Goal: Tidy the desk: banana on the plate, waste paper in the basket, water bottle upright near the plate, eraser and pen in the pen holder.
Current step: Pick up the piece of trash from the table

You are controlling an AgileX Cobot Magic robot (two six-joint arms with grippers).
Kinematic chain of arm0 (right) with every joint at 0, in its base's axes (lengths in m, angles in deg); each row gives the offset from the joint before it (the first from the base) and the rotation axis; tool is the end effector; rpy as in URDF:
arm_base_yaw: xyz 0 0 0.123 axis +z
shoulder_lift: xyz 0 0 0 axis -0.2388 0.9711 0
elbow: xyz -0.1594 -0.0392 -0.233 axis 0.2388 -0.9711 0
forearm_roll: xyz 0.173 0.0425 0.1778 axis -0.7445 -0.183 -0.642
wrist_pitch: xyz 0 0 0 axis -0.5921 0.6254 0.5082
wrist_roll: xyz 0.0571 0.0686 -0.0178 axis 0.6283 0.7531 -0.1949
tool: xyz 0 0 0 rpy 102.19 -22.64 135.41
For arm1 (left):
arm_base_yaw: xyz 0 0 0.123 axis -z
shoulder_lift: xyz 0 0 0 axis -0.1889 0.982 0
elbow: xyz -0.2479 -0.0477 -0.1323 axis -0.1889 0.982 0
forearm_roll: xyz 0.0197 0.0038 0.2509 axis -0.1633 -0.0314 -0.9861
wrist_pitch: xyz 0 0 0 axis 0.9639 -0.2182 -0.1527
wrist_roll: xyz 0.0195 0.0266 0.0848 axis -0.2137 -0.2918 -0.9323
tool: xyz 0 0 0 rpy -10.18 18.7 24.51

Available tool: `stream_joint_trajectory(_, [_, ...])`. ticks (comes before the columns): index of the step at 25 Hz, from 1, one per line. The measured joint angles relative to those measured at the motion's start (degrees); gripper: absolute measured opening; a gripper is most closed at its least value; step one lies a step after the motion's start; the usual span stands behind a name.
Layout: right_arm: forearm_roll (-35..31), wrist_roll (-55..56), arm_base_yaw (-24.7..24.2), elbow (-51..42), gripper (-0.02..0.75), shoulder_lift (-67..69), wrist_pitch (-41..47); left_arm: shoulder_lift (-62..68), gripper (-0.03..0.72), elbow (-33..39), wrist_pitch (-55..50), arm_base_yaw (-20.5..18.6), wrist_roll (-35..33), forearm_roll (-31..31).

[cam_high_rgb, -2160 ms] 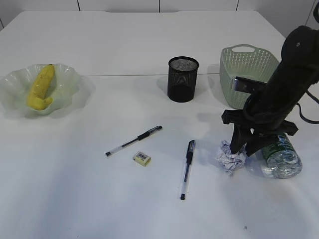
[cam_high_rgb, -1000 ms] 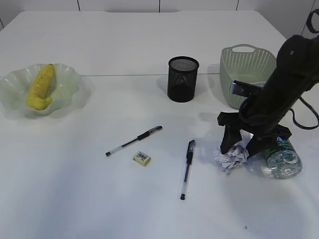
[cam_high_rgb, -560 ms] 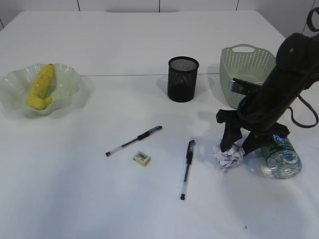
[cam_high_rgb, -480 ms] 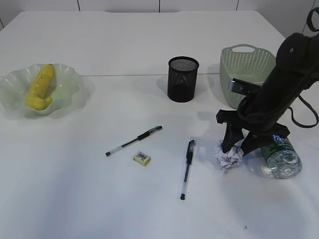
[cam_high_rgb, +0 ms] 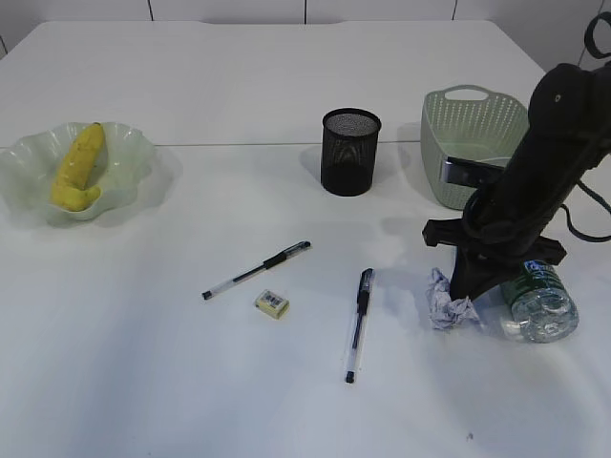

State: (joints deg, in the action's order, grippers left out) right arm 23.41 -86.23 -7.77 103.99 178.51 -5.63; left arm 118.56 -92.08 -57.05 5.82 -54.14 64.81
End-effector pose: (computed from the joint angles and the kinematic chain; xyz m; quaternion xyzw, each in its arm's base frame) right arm 0.3740 0.0631 0.1480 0.0006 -0.9915 -0.1297 0.0039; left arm 0.2194 0.0222 0.5945 -0.0297 0.8118 0.0490 0.5812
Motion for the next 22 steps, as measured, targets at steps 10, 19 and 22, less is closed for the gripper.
stream_joint_trajectory(10, [0.22,0.00,0.00,7.55,0.020,0.00,5.63,0.00,0.304,0.00,0.00,0.00,0.00,0.26])
stream_joint_trajectory(19, [-2.86,-0.05,0.00,19.72,0.018,0.02,6.62,0.00,0.304,0.00,0.00,0.00,0.00,1.84])
stream_joint_trajectory(22, [-2.75,-0.05,0.00,23.95,0.018,0.02,4.94,0.00,0.304,0.00,0.00,0.00,0.00,1.84])
